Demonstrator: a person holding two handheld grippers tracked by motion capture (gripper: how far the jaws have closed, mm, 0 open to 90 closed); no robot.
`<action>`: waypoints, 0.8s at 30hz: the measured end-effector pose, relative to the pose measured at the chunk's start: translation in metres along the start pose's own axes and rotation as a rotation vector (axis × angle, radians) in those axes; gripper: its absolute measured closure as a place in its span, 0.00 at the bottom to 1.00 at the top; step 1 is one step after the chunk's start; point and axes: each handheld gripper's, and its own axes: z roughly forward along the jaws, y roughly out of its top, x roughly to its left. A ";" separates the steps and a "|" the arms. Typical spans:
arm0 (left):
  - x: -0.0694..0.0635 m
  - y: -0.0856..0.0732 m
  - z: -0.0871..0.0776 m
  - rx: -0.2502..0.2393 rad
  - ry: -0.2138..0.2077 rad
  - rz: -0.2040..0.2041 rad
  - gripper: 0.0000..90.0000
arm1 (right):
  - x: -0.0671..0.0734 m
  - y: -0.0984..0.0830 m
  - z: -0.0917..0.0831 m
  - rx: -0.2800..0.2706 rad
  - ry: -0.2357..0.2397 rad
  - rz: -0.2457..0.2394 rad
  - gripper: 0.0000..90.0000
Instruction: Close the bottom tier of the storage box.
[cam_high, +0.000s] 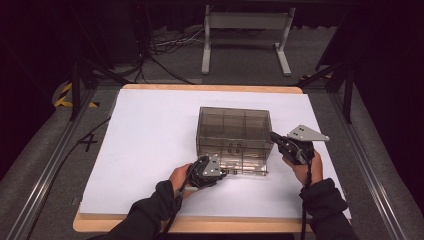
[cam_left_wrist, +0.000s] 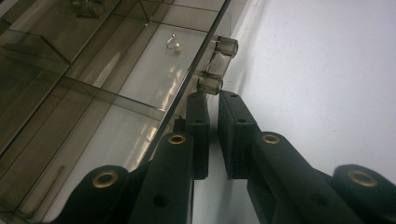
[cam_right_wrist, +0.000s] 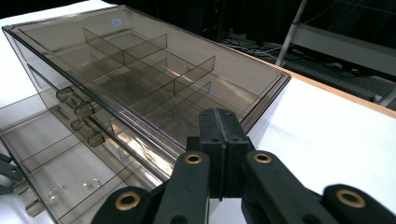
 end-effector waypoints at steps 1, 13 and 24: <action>0.001 0.000 0.000 -0.002 0.003 0.001 0.92 | 0.000 0.000 0.000 0.000 0.000 0.000 1.00; 0.010 0.002 0.000 -0.013 0.026 -0.021 0.92 | 0.000 0.000 0.000 -0.003 0.004 0.003 1.00; 0.019 -0.001 -0.004 -0.013 0.059 -0.046 0.92 | -0.001 0.000 0.000 -0.003 0.004 0.003 1.00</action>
